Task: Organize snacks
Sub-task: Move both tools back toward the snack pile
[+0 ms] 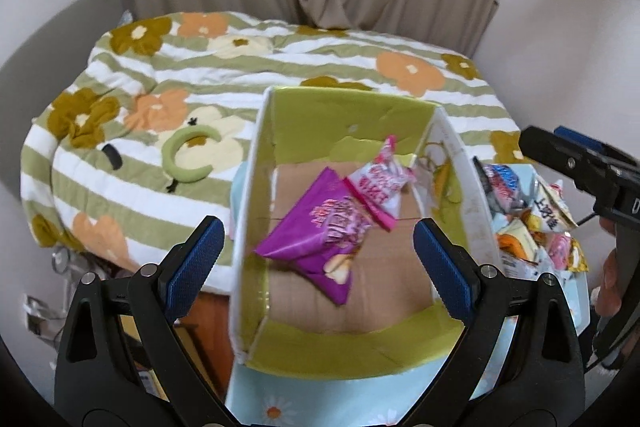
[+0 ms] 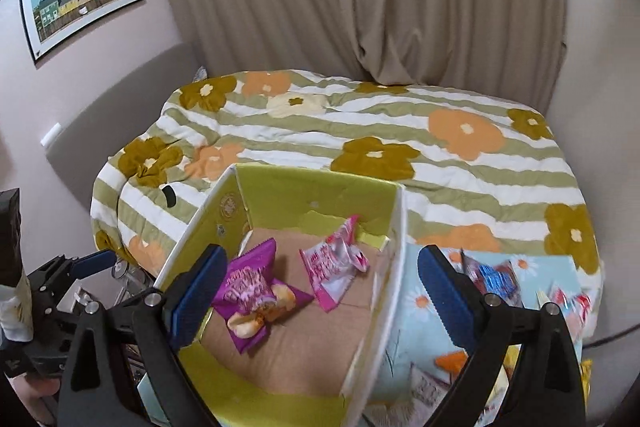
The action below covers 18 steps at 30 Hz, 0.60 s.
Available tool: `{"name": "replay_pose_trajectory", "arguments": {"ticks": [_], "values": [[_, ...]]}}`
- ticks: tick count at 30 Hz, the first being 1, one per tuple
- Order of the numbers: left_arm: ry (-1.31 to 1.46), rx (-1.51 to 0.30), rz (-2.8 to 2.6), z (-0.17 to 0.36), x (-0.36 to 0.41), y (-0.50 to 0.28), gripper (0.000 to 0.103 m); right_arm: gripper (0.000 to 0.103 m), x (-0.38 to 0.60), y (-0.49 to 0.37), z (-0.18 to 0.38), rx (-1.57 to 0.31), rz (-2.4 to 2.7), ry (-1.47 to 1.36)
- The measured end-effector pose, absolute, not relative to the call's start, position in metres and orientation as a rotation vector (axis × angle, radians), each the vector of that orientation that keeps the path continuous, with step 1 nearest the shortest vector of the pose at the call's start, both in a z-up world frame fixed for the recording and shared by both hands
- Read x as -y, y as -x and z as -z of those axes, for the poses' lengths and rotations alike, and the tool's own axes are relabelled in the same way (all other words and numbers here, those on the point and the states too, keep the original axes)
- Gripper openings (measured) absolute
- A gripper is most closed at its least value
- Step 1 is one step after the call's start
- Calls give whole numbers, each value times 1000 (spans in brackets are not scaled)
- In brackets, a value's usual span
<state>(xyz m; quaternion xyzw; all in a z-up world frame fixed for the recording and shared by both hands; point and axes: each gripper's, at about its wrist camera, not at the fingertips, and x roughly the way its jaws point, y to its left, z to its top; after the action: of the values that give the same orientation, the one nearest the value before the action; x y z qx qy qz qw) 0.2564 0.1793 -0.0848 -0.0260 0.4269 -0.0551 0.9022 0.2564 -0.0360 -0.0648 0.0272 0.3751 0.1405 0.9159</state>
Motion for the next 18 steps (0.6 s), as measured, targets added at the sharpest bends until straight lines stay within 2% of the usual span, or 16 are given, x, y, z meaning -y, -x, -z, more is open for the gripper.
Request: {"name": "replay_pose_trajectory", "arguments": {"ticks": [10,18], "values": [[-8,-802,186,63,-115,-212,95,95,109,-193,54,-723,-209,-134],[0,-798,203,62,-29,-173,95,95,204,-139,53,-706,-126,-118]]}}
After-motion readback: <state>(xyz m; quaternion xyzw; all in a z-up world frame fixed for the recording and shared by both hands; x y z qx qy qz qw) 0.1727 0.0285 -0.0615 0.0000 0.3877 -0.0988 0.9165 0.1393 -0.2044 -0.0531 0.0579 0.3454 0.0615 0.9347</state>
